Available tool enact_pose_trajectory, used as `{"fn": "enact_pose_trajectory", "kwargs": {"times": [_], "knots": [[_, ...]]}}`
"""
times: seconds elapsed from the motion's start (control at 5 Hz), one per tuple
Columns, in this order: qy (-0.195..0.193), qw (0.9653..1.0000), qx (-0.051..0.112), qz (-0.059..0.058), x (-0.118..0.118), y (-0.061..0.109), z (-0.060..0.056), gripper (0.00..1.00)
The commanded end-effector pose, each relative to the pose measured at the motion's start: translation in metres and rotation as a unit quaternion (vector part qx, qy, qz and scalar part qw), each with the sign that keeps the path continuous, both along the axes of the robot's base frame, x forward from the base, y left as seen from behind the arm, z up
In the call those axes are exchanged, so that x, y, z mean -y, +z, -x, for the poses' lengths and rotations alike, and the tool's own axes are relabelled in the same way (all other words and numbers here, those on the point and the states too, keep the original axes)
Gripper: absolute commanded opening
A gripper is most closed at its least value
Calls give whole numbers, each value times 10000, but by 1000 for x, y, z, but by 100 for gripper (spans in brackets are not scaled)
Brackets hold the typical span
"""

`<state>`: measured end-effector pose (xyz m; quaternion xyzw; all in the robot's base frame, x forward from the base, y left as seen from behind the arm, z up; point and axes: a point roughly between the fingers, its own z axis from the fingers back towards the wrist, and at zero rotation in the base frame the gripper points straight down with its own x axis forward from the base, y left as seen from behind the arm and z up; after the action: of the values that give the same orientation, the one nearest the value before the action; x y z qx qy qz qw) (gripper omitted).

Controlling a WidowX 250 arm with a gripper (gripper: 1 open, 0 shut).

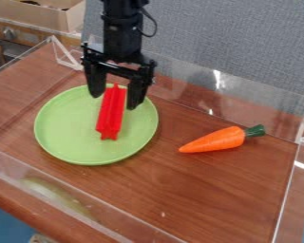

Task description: Put the red object on the right side

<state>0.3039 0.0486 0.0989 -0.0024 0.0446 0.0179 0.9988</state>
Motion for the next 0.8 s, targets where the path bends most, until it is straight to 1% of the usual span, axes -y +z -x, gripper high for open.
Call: {"fn": "enact_pose_trajectory", "kwargs": {"times": [0.0, 0.2, 0.4, 0.6], "knots": [[431, 9986, 292, -21, -2, 0, -10, 100], [734, 9968, 320, -14, -1, -15, -12, 100], [978, 9947, 312, -28, 3, -32, -12, 100], [907, 9954, 316, -37, 9, -38, -15, 100]]}}
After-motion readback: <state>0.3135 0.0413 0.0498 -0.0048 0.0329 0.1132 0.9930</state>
